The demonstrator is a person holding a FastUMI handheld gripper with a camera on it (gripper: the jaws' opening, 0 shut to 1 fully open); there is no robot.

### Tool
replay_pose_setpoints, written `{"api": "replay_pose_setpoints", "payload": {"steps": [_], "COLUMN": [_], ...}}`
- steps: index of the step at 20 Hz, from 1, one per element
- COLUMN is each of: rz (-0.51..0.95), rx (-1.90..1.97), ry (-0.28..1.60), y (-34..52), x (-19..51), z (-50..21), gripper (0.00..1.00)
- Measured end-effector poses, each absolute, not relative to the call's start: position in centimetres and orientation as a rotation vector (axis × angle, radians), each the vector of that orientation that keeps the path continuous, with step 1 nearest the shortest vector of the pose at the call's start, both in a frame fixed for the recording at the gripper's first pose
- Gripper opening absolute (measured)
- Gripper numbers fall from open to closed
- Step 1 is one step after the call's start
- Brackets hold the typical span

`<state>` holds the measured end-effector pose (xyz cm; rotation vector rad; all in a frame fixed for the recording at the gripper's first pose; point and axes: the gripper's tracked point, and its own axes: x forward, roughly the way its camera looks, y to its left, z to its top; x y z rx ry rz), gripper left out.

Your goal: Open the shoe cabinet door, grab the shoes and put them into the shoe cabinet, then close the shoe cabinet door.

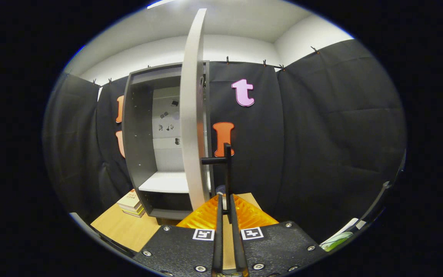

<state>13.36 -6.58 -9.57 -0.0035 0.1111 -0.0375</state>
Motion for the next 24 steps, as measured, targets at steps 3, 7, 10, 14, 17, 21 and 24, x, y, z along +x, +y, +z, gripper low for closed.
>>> {"api": "replay_pose_setpoints", "payload": {"steps": [3,7,10,14,17,21,24], "rz": [-0.118,-0.174,-0.159,-0.096,-0.036,0.025,0.055], "rx": [-0.048,-0.056,-0.072,-0.048,-0.010,0.045,0.108], "ry": [0.089,0.096,0.118,0.176,0.263,0.367,0.475], "y": [-5.7,-2.8,1.6,7.7,11.7,15.3,16.9], "x": [12.6,11.2,11.4,12.2,12.5,14.4,15.5], "z": [-8.5,-8.4,-9.4,-13.0,-17.2,-22.4,-26.9], "gripper": [0.11,0.12,0.12,0.13,0.12,0.13,0.13]}}
